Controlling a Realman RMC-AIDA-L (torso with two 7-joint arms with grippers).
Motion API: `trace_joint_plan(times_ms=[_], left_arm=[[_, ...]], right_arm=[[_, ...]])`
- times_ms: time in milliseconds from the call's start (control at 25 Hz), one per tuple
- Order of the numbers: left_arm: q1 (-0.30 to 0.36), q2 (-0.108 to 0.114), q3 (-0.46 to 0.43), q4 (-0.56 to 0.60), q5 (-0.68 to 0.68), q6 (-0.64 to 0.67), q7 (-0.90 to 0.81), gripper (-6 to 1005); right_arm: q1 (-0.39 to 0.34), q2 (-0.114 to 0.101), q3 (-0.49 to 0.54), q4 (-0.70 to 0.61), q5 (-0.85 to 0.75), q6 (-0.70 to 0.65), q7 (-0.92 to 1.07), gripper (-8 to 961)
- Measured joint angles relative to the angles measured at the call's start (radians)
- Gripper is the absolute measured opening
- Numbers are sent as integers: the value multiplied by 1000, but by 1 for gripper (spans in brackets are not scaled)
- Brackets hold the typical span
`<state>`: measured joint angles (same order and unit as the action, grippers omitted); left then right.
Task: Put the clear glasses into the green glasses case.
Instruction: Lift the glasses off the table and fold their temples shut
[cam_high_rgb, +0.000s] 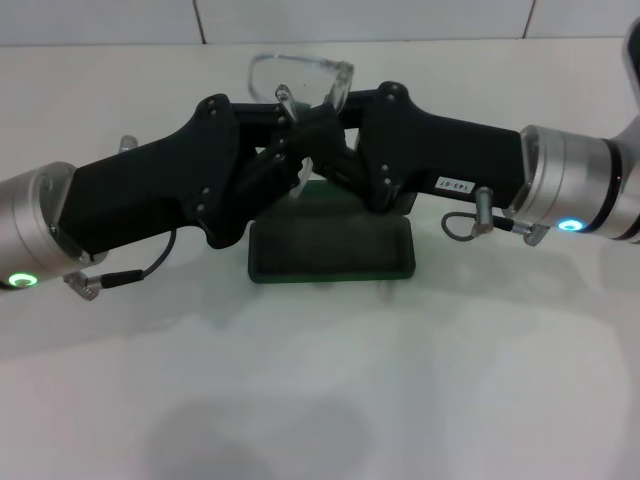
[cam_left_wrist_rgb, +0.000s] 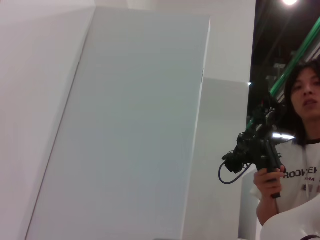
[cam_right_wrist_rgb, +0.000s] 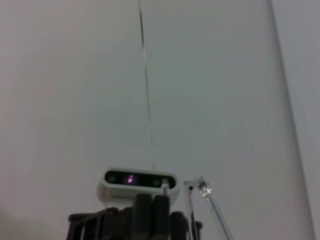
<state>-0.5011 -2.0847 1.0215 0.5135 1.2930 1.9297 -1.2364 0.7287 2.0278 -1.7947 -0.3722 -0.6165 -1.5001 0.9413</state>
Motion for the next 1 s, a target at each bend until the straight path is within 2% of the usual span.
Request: trace_joint_plan(times_ms=[400, 1000], left_arm=[[3, 1, 0, -1, 0, 0, 0, 43], [5, 1, 0, -1, 0, -1, 0, 44]], right_arm=[[-24, 0, 8, -1, 56, -3, -7, 113], [-22, 0, -3, -1, 59, -10, -12, 113]])
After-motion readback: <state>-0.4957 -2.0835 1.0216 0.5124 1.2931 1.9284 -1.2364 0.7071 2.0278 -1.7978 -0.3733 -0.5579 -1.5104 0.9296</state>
